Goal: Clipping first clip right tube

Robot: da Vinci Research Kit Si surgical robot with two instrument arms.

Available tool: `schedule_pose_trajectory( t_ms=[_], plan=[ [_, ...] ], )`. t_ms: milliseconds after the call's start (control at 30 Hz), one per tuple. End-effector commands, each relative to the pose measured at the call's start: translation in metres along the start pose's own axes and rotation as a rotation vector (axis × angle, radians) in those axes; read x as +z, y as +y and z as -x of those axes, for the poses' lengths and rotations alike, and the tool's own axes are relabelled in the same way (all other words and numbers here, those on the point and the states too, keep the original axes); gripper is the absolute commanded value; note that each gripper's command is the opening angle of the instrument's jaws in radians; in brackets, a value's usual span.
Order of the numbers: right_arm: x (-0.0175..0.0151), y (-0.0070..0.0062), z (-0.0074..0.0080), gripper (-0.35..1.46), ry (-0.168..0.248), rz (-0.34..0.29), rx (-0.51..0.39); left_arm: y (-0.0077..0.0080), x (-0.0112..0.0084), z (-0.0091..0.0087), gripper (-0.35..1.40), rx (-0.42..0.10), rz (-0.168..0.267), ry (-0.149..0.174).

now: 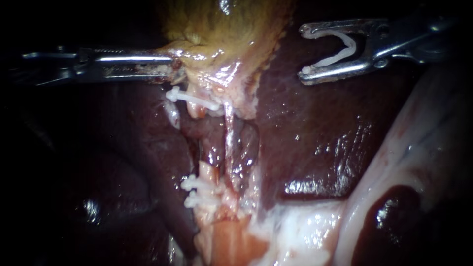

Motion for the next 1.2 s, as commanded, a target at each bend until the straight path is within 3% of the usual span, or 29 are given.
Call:
schedule_pose_trajectory(
  t_ms=[33,233,433,567,733,900,1200],
  plan=[
    [0.0000,0.0000,0.0000,0.50,0.000,0.000,0.000,0.0001,-0.0002,-0.0001,-0.35,-0.001,0.001,-0.001],
    [0.0000,0.0000,0.0000,0.50,0.003,0.001,0.000,0.0008,-0.0037,-0.0029,-0.35,-0.018,0.006,-0.004],
    [0.0001,0.0000,0.0000,0.50,0.003,0.001,0.000,0.0013,-0.0089,-0.0071,-0.35,-0.012,-0.011,0.048],
    [0.0002,0.0000,-0.0001,0.50,0.003,-0.001,0.001,0.0014,-0.0107,-0.0077,-0.35,-0.013,-0.020,0.057],
    [0.0007,-0.0003,-0.0002,0.50,0.006,-0.013,-0.001,0.0014,-0.0110,-0.0073,-0.35,-0.011,-0.025,0.059],
    [0.0030,-0.0022,0.0001,0.50,0.014,-0.057,-0.022,0.0015,-0.0109,-0.0071,-0.35,-0.010,-0.027,0.059],
    [0.0108,-0.0073,0.0013,0.50,0.012,-0.165,0.069,0.0015,-0.0110,-0.0070,-0.35,-0.010,-0.027,0.059]
  ],
)
